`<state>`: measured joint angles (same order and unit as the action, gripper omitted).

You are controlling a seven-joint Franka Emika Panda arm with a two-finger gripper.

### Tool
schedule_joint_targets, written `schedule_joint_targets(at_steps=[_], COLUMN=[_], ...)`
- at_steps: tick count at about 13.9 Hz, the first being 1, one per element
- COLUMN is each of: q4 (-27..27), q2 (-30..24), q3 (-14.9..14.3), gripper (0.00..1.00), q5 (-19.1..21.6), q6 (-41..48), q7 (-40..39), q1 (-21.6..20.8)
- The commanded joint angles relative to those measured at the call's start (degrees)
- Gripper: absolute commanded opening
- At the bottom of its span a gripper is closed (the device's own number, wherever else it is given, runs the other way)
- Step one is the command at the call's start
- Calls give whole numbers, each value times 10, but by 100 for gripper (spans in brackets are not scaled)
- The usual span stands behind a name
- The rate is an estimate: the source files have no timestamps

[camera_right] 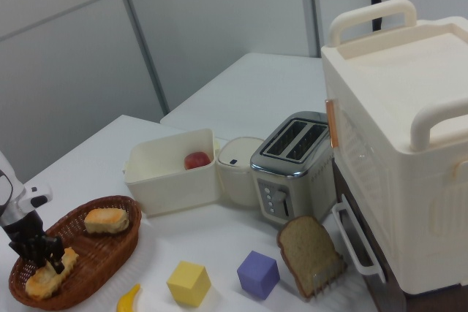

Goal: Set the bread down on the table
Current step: 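Lower the open gripper onto the long crusty roll in the basket, then close the gripper on the long roll and lift it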

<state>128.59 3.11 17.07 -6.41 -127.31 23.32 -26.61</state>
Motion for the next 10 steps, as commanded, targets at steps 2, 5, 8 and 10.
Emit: schedule_joint_targets(at_steps=[2, 5, 8, 10], q4=[12, -15, -59, -96], q2=[-6, -24, -28, -28], q3=[0, -1, -33, -87], gripper=[1, 1, 1, 1], q5=[-34, -34, -35, -35], q6=[-18, 12, 21, 22], q7=[46, 49, 47, 44], q1=[-5, 3, 22, 23])
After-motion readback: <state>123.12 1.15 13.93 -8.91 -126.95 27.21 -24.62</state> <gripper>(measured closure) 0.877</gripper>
